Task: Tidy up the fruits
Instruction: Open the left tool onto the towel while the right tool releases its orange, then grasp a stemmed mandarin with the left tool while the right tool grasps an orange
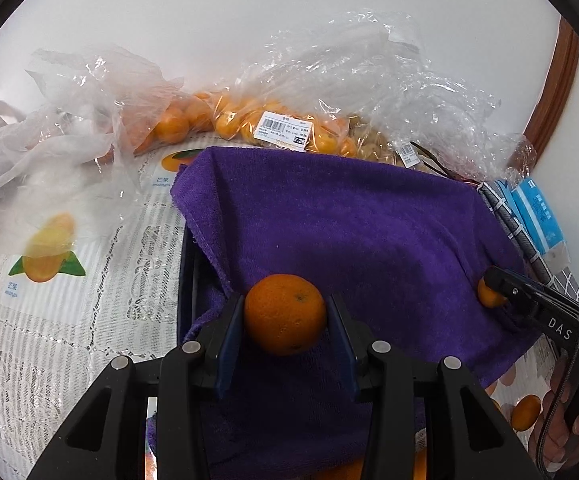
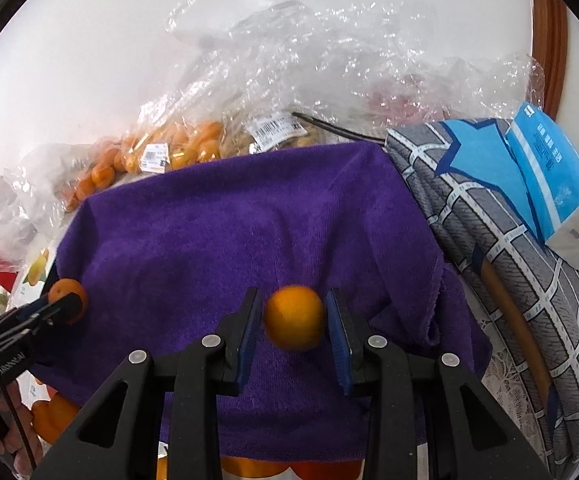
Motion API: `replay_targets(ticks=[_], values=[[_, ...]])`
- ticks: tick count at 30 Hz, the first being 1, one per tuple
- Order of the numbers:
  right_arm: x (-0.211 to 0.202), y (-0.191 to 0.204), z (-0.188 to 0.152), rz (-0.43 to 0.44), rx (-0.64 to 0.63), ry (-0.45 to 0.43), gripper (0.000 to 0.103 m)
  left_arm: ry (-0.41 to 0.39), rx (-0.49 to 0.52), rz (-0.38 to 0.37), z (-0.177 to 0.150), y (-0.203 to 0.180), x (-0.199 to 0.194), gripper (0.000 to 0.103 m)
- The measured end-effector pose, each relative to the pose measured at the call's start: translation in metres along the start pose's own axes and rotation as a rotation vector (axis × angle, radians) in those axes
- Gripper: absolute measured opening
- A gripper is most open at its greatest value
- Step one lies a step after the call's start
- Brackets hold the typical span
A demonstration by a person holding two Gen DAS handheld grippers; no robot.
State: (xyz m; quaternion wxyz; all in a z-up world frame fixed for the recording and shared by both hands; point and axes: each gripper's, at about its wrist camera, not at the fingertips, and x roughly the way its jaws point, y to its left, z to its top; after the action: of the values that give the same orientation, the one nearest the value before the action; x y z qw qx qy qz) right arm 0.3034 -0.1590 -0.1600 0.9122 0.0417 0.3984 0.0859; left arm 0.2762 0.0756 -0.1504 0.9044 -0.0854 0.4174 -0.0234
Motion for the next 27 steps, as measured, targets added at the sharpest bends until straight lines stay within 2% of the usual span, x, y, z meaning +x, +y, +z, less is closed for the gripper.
replay_targets(ticks=[3,5,9,13,16,20,22,27], values=[[-0.002,0.001,-0.001,0.0,-0.009,-0.008,0.04,-0.006,0.005,-0.002,0.0,-0.001,-0.002,0.041],[-0.003,0.001,0.0,-0.003,-0.01,-0.015,0.048,-0.008,0.003,-0.017,0.001,-0.001,-0.004,0.052],[-0.018,0.003,0.003,-0.032,-0.018,-0.078,0.062,-0.022,-0.005,-0.032,0.001,-0.001,-0.008,0.054],[-0.042,0.003,0.006,-0.052,-0.006,-0.164,0.065,-0.061,-0.024,-0.045,0.002,-0.001,-0.018,0.054],[-0.06,-0.005,0.002,-0.004,0.047,-0.196,0.067,-0.093,-0.024,-0.058,0.004,-0.003,-0.028,0.054],[-0.068,-0.014,-0.008,0.008,0.085,-0.154,0.066,-0.135,-0.001,-0.071,0.006,-0.01,-0.044,0.053],[-0.075,-0.018,-0.015,-0.044,0.095,-0.14,0.066,-0.162,0.007,-0.062,0.006,-0.013,-0.051,0.053],[-0.092,-0.022,-0.037,-0.052,0.049,-0.074,0.066,-0.163,0.033,-0.054,-0.007,-0.021,-0.067,0.053]])
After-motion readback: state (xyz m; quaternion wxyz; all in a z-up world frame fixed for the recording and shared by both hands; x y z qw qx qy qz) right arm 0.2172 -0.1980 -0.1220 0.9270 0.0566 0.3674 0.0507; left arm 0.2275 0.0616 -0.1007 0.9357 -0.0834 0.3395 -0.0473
